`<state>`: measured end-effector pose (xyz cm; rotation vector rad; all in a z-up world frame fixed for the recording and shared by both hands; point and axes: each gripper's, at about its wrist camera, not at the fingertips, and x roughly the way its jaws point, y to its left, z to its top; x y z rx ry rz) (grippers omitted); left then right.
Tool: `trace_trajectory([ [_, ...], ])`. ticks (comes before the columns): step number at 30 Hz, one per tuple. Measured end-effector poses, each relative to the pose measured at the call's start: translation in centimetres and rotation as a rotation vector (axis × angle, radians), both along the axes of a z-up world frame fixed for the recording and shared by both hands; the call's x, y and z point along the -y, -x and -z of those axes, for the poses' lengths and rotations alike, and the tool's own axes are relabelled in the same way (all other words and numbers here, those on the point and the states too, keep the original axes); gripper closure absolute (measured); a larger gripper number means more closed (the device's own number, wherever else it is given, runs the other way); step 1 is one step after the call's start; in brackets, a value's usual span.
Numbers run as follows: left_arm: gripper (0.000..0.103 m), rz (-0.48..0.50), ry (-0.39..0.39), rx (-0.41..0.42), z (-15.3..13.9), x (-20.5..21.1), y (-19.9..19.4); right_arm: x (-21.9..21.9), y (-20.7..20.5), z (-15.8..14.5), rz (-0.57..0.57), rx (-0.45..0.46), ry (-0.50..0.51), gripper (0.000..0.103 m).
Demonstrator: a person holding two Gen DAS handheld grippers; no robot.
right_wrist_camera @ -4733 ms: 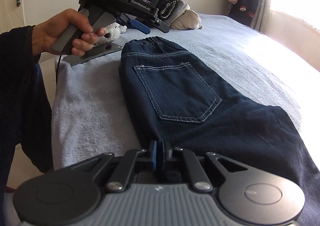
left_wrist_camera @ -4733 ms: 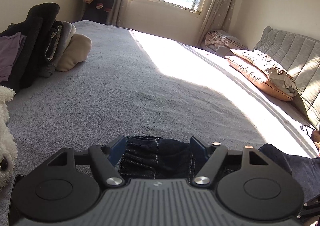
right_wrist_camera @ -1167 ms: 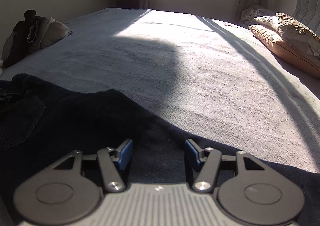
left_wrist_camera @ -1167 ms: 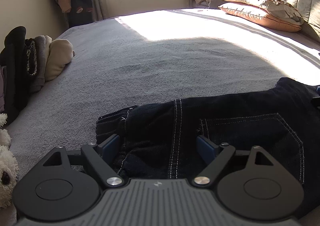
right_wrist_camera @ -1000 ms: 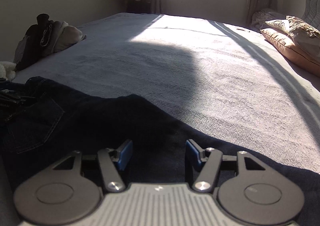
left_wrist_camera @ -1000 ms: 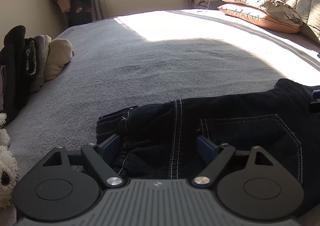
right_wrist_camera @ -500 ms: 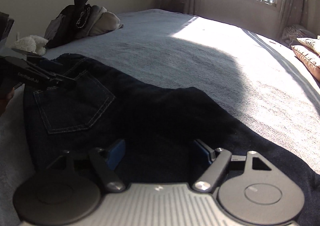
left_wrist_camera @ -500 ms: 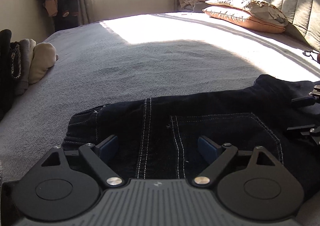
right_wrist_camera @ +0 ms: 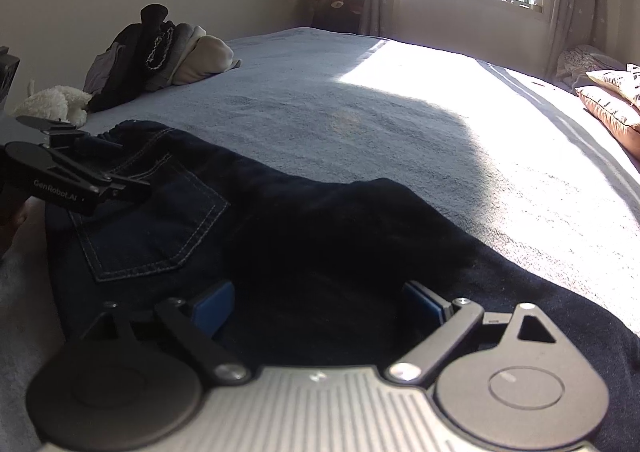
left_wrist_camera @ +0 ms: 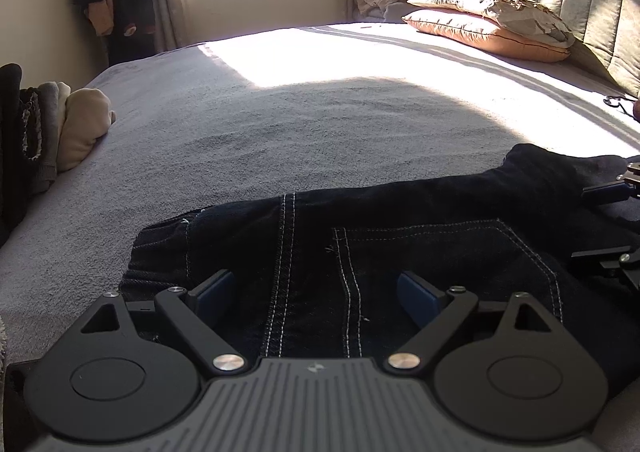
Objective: Fold clothes
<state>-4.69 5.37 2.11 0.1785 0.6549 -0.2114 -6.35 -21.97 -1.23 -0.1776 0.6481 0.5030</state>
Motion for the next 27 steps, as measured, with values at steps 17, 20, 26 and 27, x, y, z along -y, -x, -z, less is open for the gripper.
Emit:
trace_trajectory([
  [17, 0.011, -0.031, 0.07, -0.012, -0.5, -0.7, -0.9, -3.6, 0.7, -0.3, 0.046, 0.062, 0.055, 0.051],
  [20, 0.011, -0.037, 0.059, -0.011, -0.7, -0.5, -0.9, -4.3, 0.6, -0.2, 0.062, 0.053, 0.078, 0.05],
  [26, 0.011, -0.094, 0.16, -0.043, -1.9, -1.4, -2.0, -3.3, -0.8, -1.3, 0.119, 0.008, -0.055, 0.049],
  [27, 0.011, -0.097, 0.155, -0.043, -2.0, -1.2, -2.2, -3.3, -0.9, -1.5, 0.122, 0.02, -0.065, 0.049],
])
